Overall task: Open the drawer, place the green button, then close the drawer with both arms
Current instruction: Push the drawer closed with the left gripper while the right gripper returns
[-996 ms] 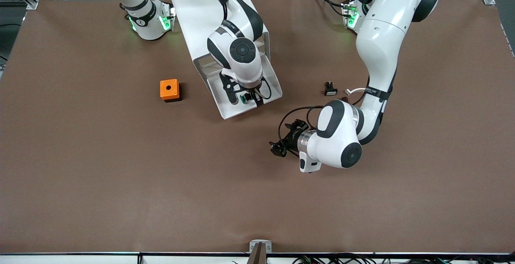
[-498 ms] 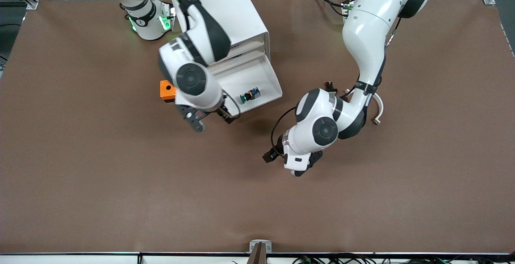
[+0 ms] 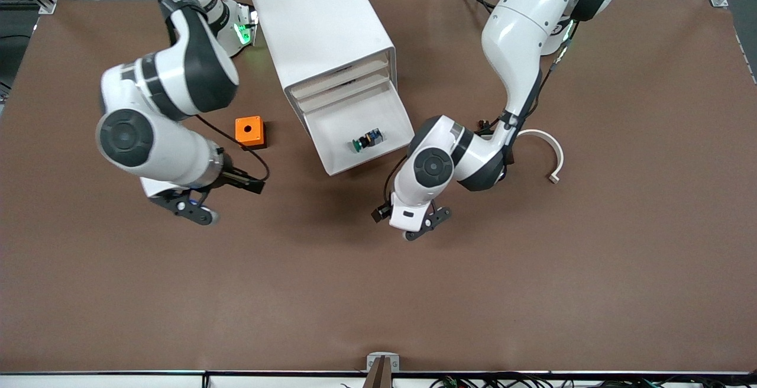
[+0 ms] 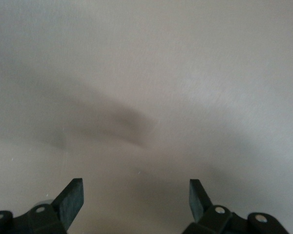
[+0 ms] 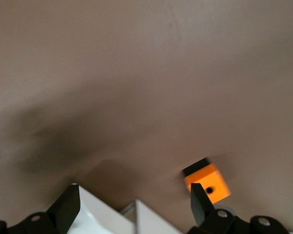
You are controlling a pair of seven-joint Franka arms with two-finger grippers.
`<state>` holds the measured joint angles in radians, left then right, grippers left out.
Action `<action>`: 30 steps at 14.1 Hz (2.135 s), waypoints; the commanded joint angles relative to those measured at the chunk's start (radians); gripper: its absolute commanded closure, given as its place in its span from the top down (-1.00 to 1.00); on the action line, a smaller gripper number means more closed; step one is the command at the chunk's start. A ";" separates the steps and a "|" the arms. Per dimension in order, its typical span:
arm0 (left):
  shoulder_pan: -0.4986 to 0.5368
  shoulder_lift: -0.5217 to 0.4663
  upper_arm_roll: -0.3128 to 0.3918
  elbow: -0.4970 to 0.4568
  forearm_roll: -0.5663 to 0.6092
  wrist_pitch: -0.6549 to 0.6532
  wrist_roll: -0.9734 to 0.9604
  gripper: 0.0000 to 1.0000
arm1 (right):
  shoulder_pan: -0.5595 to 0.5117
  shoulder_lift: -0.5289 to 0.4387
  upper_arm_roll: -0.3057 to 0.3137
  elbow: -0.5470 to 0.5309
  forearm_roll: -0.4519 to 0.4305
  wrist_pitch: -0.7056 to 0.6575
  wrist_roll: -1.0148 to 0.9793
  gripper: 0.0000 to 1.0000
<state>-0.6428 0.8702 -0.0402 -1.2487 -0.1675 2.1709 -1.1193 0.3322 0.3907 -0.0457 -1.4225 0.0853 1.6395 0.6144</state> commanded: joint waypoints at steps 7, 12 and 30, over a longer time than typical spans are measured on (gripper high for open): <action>-0.139 -0.129 0.008 -0.185 0.032 0.015 -0.017 0.98 | -0.223 -0.128 0.018 -0.006 -0.021 -0.136 -0.475 1.00; -0.182 -0.137 0.006 -0.230 0.032 0.004 -0.014 0.99 | -0.277 -0.194 0.017 -0.003 -0.052 -0.176 -0.628 1.00; -0.215 -0.135 -0.127 -0.232 -0.139 0.004 -0.007 0.99 | -0.297 -0.225 0.026 0.051 -0.052 -0.222 -0.524 1.00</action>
<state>-0.8548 0.7658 -0.1604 -1.4482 -0.2707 2.1709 -1.1210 0.0480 0.1864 -0.0317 -1.3735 0.0317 1.4214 0.0803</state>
